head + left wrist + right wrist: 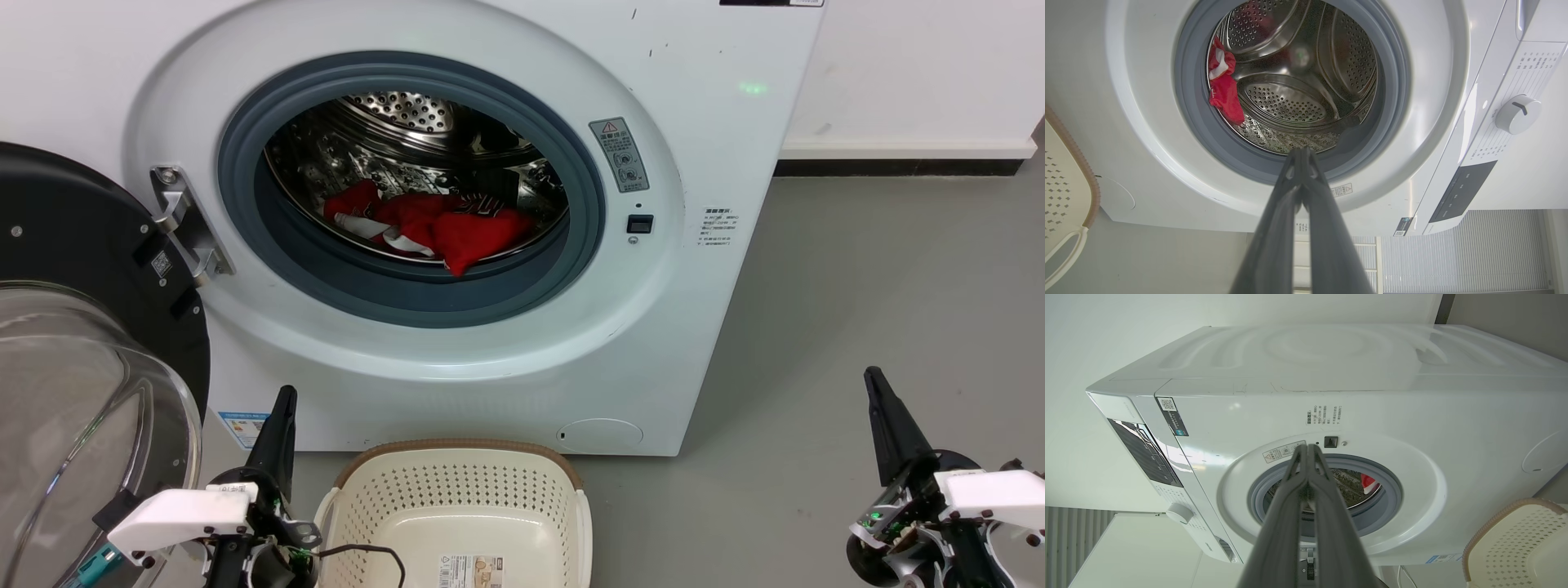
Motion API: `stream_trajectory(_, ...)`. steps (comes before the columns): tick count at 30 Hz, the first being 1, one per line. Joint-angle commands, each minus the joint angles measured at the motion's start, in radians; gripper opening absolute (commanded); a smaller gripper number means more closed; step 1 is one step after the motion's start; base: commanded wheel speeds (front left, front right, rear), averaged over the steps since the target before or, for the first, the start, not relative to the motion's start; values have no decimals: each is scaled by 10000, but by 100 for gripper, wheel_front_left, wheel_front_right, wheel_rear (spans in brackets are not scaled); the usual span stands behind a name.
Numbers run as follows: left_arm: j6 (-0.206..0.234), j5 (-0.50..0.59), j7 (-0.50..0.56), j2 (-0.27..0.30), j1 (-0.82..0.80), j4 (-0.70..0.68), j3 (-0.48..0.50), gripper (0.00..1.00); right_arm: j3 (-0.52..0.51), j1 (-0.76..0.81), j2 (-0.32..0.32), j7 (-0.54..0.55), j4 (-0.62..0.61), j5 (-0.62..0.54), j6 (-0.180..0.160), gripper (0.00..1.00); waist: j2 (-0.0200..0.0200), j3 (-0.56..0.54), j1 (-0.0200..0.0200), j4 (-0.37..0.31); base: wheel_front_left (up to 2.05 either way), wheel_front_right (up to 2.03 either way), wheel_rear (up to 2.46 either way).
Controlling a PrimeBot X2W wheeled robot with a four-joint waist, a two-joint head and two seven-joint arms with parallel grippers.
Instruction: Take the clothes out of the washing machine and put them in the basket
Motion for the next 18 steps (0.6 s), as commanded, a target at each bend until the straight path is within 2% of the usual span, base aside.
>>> stream_trajectory(1,-16,-19,18,-12,-58,-6,25,0,9,-131,32,9,6,-46,0,0,0,0,0,0,0,0,0)
stream_trajectory(12,-16,-19,18,-12,-58,-6,25,0,9,-131,32,9,6,-46,0,0,0,0,0,0,0,0,0)
stream_trajectory(13,0,0,-1,0,0,2,-3,100,0,1,0,-3,0,0,0,100,0,0,0,0,0,0,0)
stream_trajectory(18,0,31,-211,-3,-21,-42,-238,100,150,123,1,-239,-116,-2,0,100,0,-7,0,-11,0,0,0)
